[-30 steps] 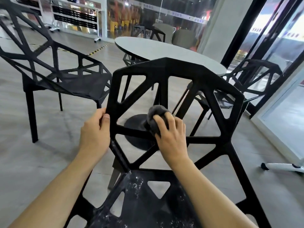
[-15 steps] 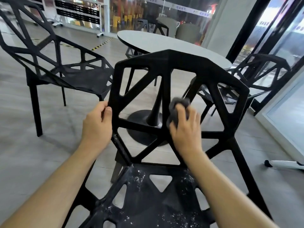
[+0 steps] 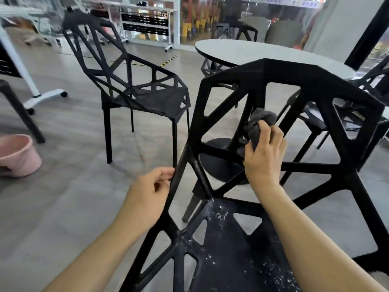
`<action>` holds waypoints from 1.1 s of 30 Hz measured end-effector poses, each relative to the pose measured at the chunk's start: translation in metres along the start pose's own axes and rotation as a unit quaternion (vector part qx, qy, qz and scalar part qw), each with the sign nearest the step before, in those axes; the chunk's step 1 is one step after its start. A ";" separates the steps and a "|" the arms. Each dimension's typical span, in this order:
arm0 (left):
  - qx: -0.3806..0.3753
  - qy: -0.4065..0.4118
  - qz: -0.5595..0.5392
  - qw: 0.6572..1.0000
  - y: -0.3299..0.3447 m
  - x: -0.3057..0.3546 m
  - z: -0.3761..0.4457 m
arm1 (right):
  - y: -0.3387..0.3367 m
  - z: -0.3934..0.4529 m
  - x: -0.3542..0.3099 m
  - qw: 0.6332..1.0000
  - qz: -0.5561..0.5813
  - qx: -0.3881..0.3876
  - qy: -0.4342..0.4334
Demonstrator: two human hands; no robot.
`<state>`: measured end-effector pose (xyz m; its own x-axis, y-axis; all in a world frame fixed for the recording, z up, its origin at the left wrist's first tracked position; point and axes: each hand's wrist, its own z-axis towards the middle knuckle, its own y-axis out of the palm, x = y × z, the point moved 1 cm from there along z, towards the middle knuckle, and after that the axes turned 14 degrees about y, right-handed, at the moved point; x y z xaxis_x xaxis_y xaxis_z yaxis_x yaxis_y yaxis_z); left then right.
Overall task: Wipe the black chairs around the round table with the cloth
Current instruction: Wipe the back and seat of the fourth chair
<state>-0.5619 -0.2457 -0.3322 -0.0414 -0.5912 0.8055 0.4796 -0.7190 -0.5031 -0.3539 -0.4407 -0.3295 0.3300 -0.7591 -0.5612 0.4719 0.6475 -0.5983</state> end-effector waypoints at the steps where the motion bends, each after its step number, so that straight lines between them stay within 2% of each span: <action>1: 0.000 -0.006 0.000 1.000 -0.002 0.002 -0.013 | -0.004 -0.006 0.001 1.000 -0.001 -0.007 -0.008; 4: -0.003 -0.010 -0.013 1.000 0.000 0.000 -0.035 | -0.024 -0.009 -0.014 0.997 0.073 -0.023 -0.018; 6: 0.000 -0.011 -0.016 1.000 0.002 -0.003 -0.038 | -0.029 -0.020 -0.043 0.990 0.111 -0.045 -0.078; 8: 0.006 -0.009 -0.011 1.000 0.004 -0.004 -0.037 | -0.014 -0.043 -0.073 0.974 0.119 -0.122 -0.153; 10: 0.005 -0.008 -0.008 1.000 0.005 -0.002 -0.035 | 0.010 -0.070 -0.092 0.964 0.113 -0.169 -0.173; 15: -0.009 -0.007 -0.014 1.000 0.004 -0.004 -0.029 | 0.031 -0.106 -0.075 0.958 0.212 -0.192 -0.011; 19: -0.012 -0.015 -0.018 1.000 0.006 -0.005 -0.029 | 0.032 -0.132 -0.034 0.951 0.171 -0.244 0.086; 21: -0.011 -0.016 -0.025 0.999 0.008 -0.005 -0.029 | 0.030 -0.124 -0.037 0.952 0.179 -0.234 0.083; 26: -0.012 -0.003 -0.026 1.000 0.007 -0.006 -0.026 | 0.036 -0.099 -0.096 0.958 0.221 -0.181 -0.003; 30: -0.011 -0.012 -0.045 0.999 0.007 -0.008 -0.025 | 0.040 -0.109 -0.086 0.962 0.217 -0.164 0.007; 33: -0.011 -0.009 -0.047 0.999 0.008 -0.007 -0.024 | 0.043 -0.119 -0.073 0.961 0.217 -0.160 0.060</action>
<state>-0.5788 -0.2559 -0.3498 -0.0701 -0.5149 0.8544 0.4555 -0.7785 -0.4318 -0.4549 -0.3494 -0.3825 0.3338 -0.4122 -0.8477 0.0300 0.9035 -0.4275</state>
